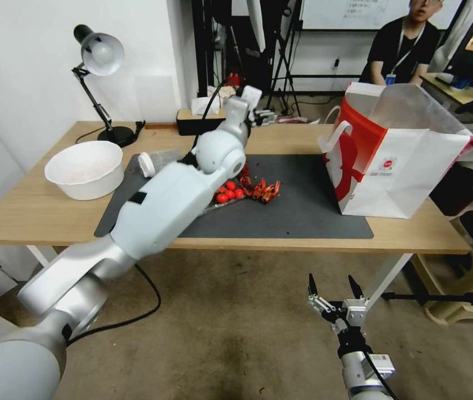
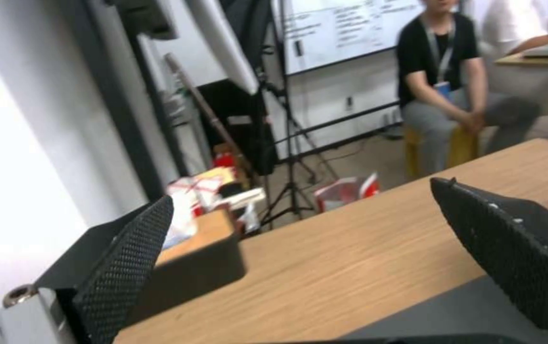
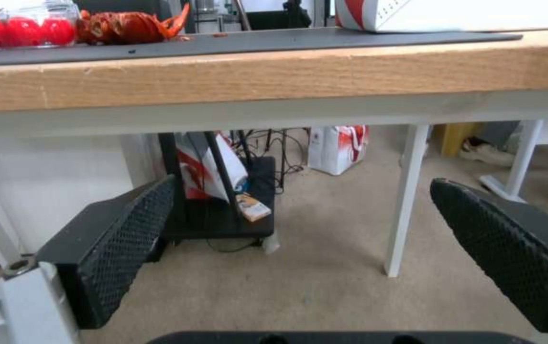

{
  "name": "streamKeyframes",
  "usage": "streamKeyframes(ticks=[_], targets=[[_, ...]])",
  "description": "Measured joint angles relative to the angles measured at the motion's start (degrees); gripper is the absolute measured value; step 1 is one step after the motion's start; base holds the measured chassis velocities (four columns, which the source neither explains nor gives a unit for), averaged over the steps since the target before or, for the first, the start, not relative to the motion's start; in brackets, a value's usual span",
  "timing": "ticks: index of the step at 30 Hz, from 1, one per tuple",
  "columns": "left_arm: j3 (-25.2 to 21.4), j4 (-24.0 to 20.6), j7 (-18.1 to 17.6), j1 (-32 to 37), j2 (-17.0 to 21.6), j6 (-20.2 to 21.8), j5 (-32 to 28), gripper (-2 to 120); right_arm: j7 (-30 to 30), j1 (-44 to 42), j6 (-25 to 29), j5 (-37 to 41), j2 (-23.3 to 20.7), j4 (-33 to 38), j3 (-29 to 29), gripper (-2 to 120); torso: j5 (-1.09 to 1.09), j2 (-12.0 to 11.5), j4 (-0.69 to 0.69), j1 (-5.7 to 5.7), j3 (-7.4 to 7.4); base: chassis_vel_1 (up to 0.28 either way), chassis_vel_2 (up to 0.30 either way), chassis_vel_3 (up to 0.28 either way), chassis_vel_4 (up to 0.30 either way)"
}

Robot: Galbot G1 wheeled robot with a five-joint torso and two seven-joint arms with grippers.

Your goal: Pick up the trash from the table and place it into the takeout bag.

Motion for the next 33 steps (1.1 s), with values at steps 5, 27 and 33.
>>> streamKeyframes(ticks=[5, 27, 33], targets=[[-2.2, -2.3, -4.1, 4.2, 1.3, -0.3, 2.6, 100, 0.0, 0.0, 0.1, 0.0, 0.1, -0.5, -0.2, 100, 0.00, 0.0, 0.01, 0.00, 0.00, 0.000, 0.000, 0.000, 0.000], [-16.8, -16.2, -5.4, 28.4, 12.0, -4.4, 7.1, 100, 0.0, 0.7, -0.7, -1.4, 1.4, -0.8, -1.9, 100, -0.02, 0.0, 0.02, 0.00, 0.00, 0.000, 0.000, 0.000, 0.000], [-22.7, -21.0, -5.2, 37.1, 13.2, -6.2, 8.5, 100, 0.0, 0.8, -0.8, -2.0, 1.8, -0.8, -2.2, 100, 0.01, 0.0, 0.00, 0.00, 0.00, 0.000, 0.000, 0.000, 0.000]])
